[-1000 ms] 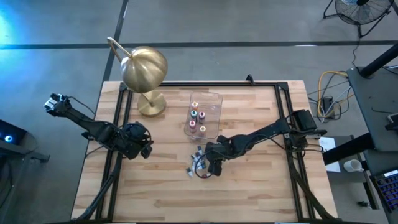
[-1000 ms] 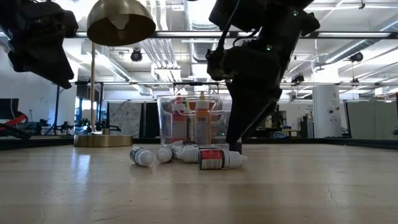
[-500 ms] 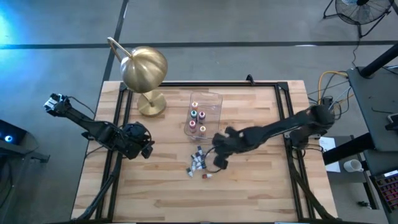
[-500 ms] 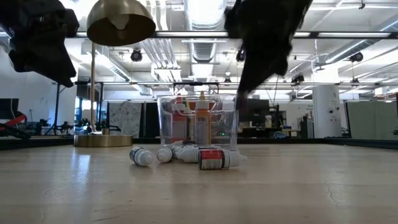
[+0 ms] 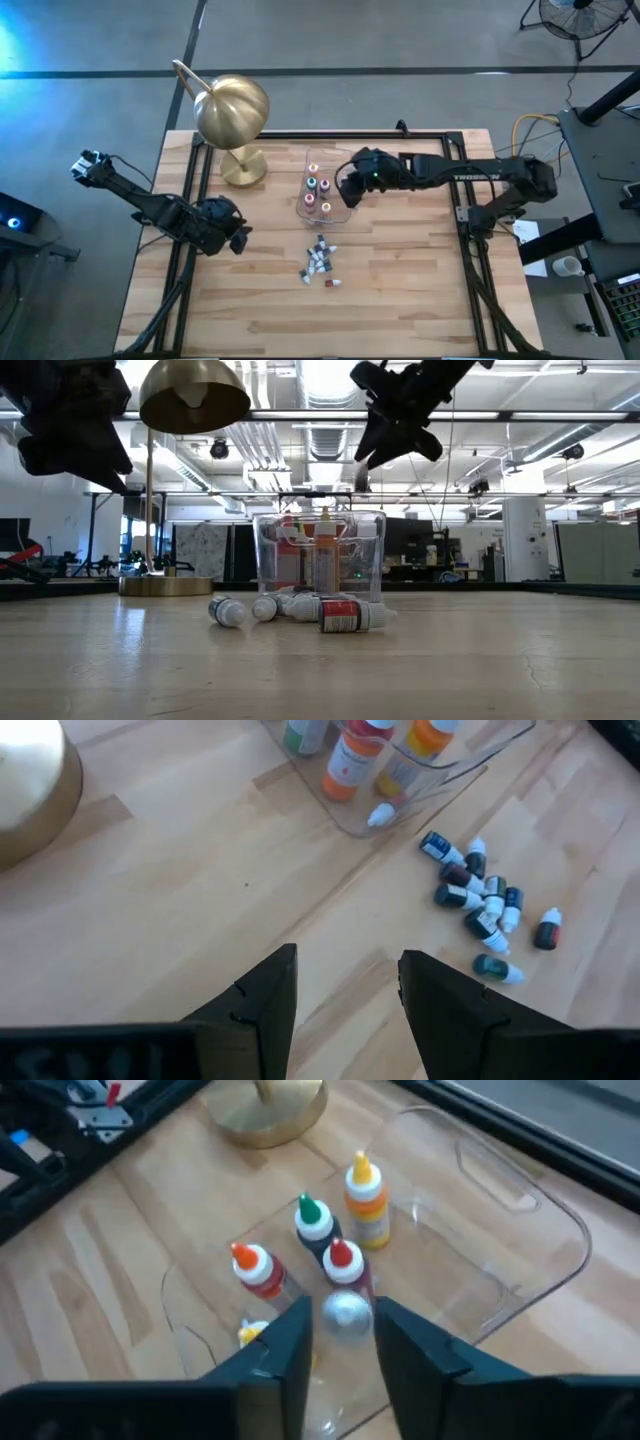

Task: Pick & Place food coloring
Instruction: Put the small orange food coloring bottle into the transparent bin, then put the left small green food coloring bottle into the transparent bin

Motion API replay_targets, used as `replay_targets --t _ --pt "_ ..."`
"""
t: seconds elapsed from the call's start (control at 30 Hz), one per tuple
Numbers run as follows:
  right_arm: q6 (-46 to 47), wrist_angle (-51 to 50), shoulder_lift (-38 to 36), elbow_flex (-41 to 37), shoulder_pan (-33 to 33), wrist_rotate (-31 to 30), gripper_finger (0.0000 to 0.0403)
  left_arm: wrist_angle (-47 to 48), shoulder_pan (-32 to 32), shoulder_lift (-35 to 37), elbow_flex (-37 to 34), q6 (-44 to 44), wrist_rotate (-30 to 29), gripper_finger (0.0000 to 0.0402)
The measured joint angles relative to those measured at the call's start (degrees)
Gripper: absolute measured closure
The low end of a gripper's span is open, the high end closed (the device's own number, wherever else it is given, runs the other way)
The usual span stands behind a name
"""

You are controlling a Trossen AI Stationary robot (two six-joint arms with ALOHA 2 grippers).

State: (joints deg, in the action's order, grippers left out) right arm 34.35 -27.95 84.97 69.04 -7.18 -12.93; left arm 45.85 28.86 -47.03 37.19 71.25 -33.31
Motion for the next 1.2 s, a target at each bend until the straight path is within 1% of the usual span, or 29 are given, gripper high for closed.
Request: replay_targets --t 0.17,0.3,0.43,0.5,0.6,0.7,0.77,0.87,0.97,1.03,1.1,1.2 --pt "-0.6 -0.9 -0.6 0.1 1.0 0.3 0.0227 -0.6 0.0 0.0 0.0 3.0 1.9 0.0252" --pt "-4.7 -0.6 -2.2 0.1 3.7 -0.4 0.0189 -1.8 0.0 0.0 0.0 4.3 2.3 0.0252" --pt "-10.2 -6.3 -2.1 0.1 8.2 0.0 0.0174 -3.1 0.0 -0.4 0.0 4.1 2.3 0.0252" --pt "-12.7 -8.4 -1.4 -0.1 10.8 0.0 0.0173 -3.5 0.0 -1.2 0.0 3.3 2.3 0.0252" --pt "-13.5 -9.7 0.1 -1.0 14.3 0.1 0.0176 -4.5 0.0 -3.0 0.0 0.1 2.3 0.0252" --pt "-12.0 -9.3 2.0 -1.7 16.8 0.1 0.0180 -7.6 0.0 -6.0 0.0 -9.4 2.3 0.0252" --pt "-9.4 -9.0 3.4 -2.0 18.0 0.1 0.0182 -11.2 0.0 -8.6 0.0 -18.3 2.3 0.0252" --pt "-4.5 -9.2 5.7 -2.3 20.0 0.0 0.0183 -19.2 0.0 -13.1 0.0 -32.4 3.8 0.0252" --pt "-0.2 -9.2 7.2 -2.4 22.4 0.1 0.0183 -25.9 -0.1 -18.2 0.0 -46.1 9.1 0.0252" --pt "4.1 -9.7 8.1 -2.4 24.0 0.5 0.0183 -28.9 -0.2 -21.7 0.0 -53.3 13.0 0.0252" --pt "9.5 -10.8 8.7 -2.3 25.4 0.9 0.0183 -32.1 -0.3 -25.1 0.0 -59.0 16.7 0.0252" --pt "18.6 -11.9 8.5 -2.3 28.1 0.9 0.0184 -37.3 -0.5 -29.9 0.1 -65.2 21.2 0.0252"
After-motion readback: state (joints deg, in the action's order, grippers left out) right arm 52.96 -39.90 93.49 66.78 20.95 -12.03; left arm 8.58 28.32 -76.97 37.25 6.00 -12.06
